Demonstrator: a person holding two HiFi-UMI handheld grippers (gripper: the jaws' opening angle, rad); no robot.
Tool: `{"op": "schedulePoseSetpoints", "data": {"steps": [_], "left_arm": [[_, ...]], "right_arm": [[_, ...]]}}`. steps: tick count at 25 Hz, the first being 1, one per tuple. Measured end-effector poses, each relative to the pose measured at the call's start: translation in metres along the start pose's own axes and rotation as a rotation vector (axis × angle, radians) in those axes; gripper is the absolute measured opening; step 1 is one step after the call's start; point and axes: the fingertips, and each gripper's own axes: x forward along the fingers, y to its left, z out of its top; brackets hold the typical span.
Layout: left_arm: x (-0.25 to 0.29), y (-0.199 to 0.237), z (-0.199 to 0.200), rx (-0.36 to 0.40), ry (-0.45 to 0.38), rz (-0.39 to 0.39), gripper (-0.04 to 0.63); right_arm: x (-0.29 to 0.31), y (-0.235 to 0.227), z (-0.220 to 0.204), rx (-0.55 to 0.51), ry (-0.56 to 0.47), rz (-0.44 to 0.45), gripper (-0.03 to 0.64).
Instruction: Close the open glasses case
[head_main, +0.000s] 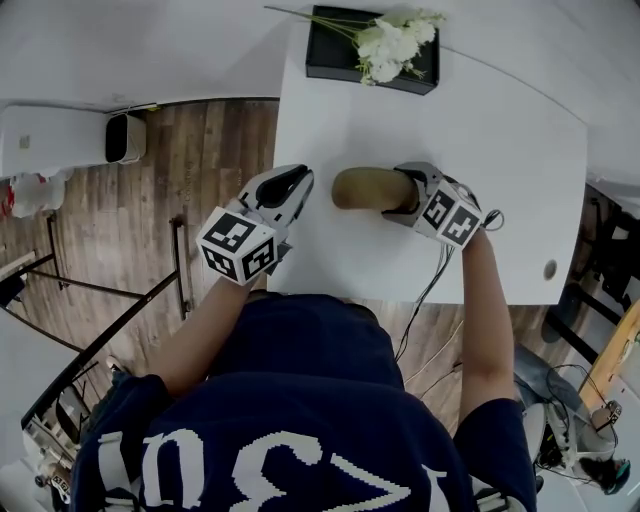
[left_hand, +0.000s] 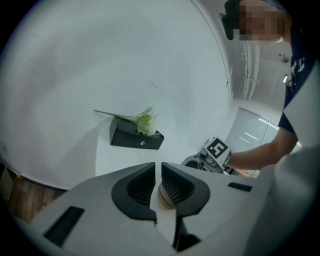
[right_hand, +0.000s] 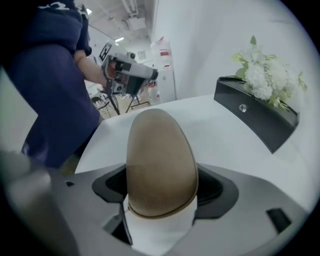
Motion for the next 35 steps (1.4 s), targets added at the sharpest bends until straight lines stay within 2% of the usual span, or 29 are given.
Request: {"op": "schedulePoseSetpoints", "data": {"steps": [2, 4, 7, 9, 11, 14, 15, 20, 23, 26, 28, 35], "left_arm": [[0.003, 0.005, -0.012, -0.084, 0.032, 0.001, 0.029], [0.005, 0.005, -0.019, -0.167, 0.046, -0.009, 0.067], [0.009, -0.014, -0.018, -0.239, 0.047, -0.097, 0.078], [0.013, -0.032, -0.010, -0.282, 0.033, -0.182, 0.080], [0.018, -0.049, 0.002, -0.340, 0.002, -0.270, 0.108], [0.022, -0.072, 0.028, -0.397, -0.071, -0.387, 0.272], [0.021, -0.076, 0.037, -0.410, -0.094, -0.406, 0.292], [0.018, -0.073, 0.079, -0.532, -0.203, -0.428, 0.293], [0.012, -0.076, 0.100, -0.559, -0.263, -0.477, 0.293], [0.004, -0.075, 0.114, -0.650, -0.339, -0.530, 0.291], [0.000, -0.077, 0.119, -0.647, -0.356, -0.542, 0.291], [-0.003, -0.095, 0.133, -0.494, -0.323, -0.488, 0.291]], "right_arm": [[-0.005, 0.003, 0.004, 0.095, -0.062, -0.019, 0.357], [-0.014, -0.001, 0.009, 0.187, -0.150, -0.062, 0.357], [-0.037, -0.010, 0.026, 0.319, -0.270, -0.166, 0.357], [-0.053, -0.012, 0.046, 0.362, -0.333, -0.227, 0.357], [-0.065, -0.010, 0.069, 0.363, -0.394, -0.258, 0.357], [-0.077, -0.005, 0.093, 0.350, -0.459, -0.295, 0.357], [-0.080, -0.004, 0.100, 0.349, -0.480, -0.303, 0.357], [-0.095, 0.009, 0.133, 0.292, -0.523, -0.326, 0.357], [-0.107, 0.010, 0.147, 0.275, -0.539, -0.374, 0.357], [-0.113, 0.009, 0.157, 0.238, -0.537, -0.411, 0.357], [-0.116, 0.010, 0.160, 0.239, -0.553, -0.401, 0.357], [-0.130, 0.012, 0.165, 0.222, -0.577, -0.406, 0.357]]}}
